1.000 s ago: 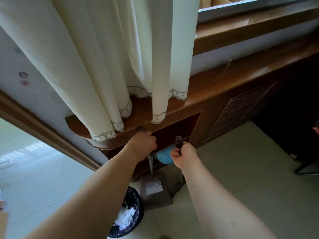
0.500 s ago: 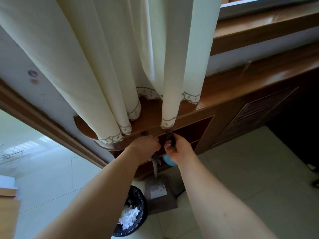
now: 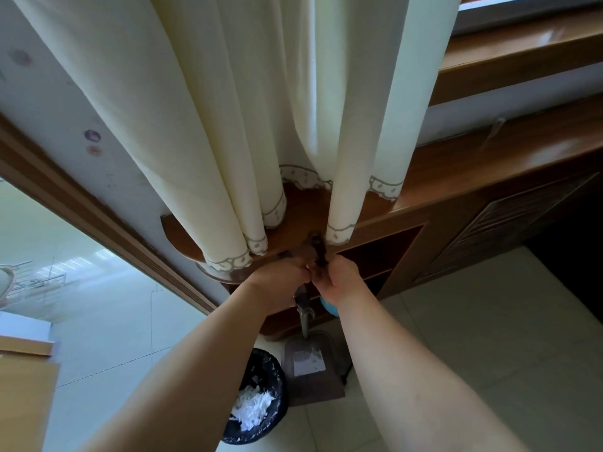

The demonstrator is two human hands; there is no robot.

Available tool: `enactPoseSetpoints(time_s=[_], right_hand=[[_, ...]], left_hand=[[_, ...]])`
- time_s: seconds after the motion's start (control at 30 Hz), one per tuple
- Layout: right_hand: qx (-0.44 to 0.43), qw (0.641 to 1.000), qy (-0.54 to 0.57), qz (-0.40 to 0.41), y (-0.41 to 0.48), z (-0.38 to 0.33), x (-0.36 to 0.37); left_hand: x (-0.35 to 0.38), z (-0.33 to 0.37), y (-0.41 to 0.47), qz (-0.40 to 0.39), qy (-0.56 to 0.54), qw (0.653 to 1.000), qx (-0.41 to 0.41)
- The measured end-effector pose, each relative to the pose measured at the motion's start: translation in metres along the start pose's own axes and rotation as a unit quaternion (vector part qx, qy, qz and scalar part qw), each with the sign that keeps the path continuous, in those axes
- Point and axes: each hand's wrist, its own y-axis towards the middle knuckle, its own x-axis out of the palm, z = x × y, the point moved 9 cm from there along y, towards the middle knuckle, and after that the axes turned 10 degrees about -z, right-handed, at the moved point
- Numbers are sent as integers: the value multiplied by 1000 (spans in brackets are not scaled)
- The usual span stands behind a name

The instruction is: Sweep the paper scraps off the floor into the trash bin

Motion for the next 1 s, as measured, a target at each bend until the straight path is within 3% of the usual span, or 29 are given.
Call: enactPoseSetpoints(time_s=[0.13, 0.23, 0.37, 0.7, 0.83, 1.0], right_hand=[[41, 980, -193, 33, 3, -2, -8], [47, 965, -257, 24, 5, 2, -8], [56, 949, -309, 23, 7, 7, -8], [79, 957, -280, -23, -1, 14, -4], [80, 954, -288, -14, -5, 13, -4], [72, 955, -286, 33, -18, 7, -7]], left_hand=[[-1, -23, -7, 39, -59, 996, -60], [2, -34, -10, 34, -126, 989, -64], [-1, -42, -13, 65, -97, 990, -78], [12, -46, -15, 75, -95, 989, -88], [13, -47, -19, 84, -52, 990, -97], [16, -45, -27, 76, -92, 989, -91]])
